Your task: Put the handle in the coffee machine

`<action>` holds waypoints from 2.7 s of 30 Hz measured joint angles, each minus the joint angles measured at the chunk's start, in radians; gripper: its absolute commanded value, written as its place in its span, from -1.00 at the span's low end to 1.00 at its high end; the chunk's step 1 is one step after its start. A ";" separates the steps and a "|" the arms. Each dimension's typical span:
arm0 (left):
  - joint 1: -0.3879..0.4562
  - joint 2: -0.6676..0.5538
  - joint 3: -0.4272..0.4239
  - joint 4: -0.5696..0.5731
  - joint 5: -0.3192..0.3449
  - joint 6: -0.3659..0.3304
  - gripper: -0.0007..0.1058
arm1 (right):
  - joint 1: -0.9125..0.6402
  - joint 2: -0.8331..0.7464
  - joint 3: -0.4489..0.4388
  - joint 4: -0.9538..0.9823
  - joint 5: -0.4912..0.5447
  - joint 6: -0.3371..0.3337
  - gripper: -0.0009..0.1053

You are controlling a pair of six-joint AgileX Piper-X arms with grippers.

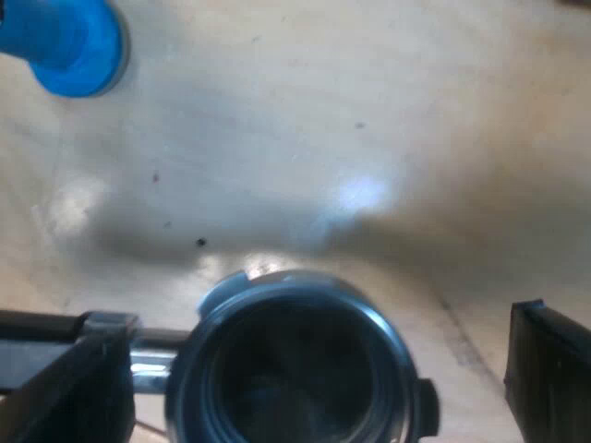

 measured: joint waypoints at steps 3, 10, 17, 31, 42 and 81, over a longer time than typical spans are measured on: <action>0.000 0.000 0.000 0.000 0.000 0.000 -0.98 | 0.000 -0.004 0.000 0.000 0.017 -0.004 0.57; 0.000 0.000 0.000 0.000 0.000 0.000 -0.98 | 0.000 -0.075 0.000 0.000 0.065 -0.027 0.57; 0.000 0.000 0.000 0.000 0.000 0.000 -0.98 | 0.000 -0.223 -0.002 0.000 0.099 -0.037 0.57; 0.000 0.000 0.000 0.000 0.000 0.000 -0.98 | 0.004 -0.360 -0.002 0.000 0.101 -0.036 0.56; 0.000 0.000 0.000 0.000 0.000 0.000 -0.98 | 0.142 -0.360 0.001 0.002 0.233 -0.036 0.56; 0.259 0.000 -0.116 0.134 0.150 0.083 -0.98 | 0.444 -0.354 0.042 -0.065 0.536 0.083 0.56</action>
